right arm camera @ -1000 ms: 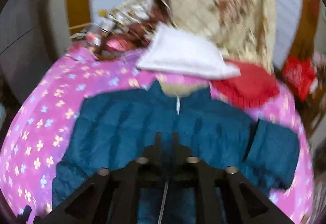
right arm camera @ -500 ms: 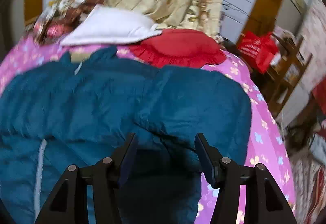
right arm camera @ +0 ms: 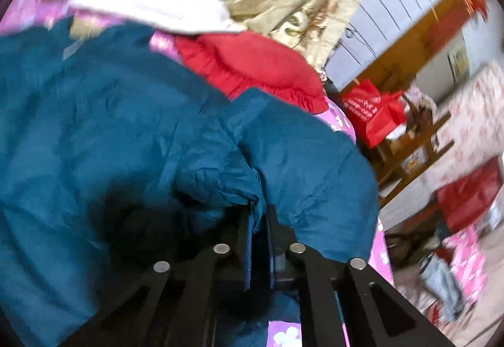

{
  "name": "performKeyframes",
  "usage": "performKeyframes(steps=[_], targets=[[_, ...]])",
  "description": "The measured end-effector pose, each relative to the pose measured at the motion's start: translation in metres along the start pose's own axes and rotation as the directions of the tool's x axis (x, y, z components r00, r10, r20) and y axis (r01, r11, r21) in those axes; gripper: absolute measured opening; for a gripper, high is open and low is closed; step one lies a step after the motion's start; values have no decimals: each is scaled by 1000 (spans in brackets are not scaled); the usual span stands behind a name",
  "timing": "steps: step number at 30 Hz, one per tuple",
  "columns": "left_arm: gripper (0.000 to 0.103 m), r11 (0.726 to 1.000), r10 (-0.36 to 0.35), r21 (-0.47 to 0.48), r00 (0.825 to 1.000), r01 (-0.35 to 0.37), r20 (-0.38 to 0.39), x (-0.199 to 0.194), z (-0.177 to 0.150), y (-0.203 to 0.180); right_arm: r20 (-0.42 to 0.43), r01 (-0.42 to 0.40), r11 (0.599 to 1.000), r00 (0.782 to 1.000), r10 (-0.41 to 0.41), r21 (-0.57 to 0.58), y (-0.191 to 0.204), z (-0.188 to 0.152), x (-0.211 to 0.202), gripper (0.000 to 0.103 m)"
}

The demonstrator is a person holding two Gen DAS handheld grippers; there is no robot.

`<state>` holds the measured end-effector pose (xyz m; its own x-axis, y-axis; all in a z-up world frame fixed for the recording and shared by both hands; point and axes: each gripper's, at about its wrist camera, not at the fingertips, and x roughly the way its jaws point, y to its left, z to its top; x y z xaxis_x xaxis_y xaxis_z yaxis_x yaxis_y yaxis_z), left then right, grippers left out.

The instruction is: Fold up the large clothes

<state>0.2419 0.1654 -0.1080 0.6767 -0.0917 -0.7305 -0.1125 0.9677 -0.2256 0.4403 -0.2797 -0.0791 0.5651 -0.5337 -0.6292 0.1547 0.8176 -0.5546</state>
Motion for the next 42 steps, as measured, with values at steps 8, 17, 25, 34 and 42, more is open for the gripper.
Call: performKeyframes(steps=[8, 17, 25, 34, 42], targets=[[62, 999, -32, -17, 998, 32, 50, -21, 1, 7, 154, -166, 964, 979, 135, 209, -41, 43, -97, 3], [62, 991, -60, -115, 995, 69, 83, -41, 5, 41, 301, -452, 882, 866, 399, 134, 44, 100, -217, 3], [62, 976, -79, -196, 991, 98, 104, -51, 8, 65, 201, -567, 823, 802, 562, -35, 202, 113, -239, 3], [62, 968, -89, -225, 990, 111, 109, -50, 14, 74, 25, -528, 844, 846, 532, -91, 286, 80, -180, 3], [62, 972, -69, -216, 993, 88, 92, -44, 15, 69, 14, -549, 825, 832, 555, -133, 293, 66, -191, 40]])
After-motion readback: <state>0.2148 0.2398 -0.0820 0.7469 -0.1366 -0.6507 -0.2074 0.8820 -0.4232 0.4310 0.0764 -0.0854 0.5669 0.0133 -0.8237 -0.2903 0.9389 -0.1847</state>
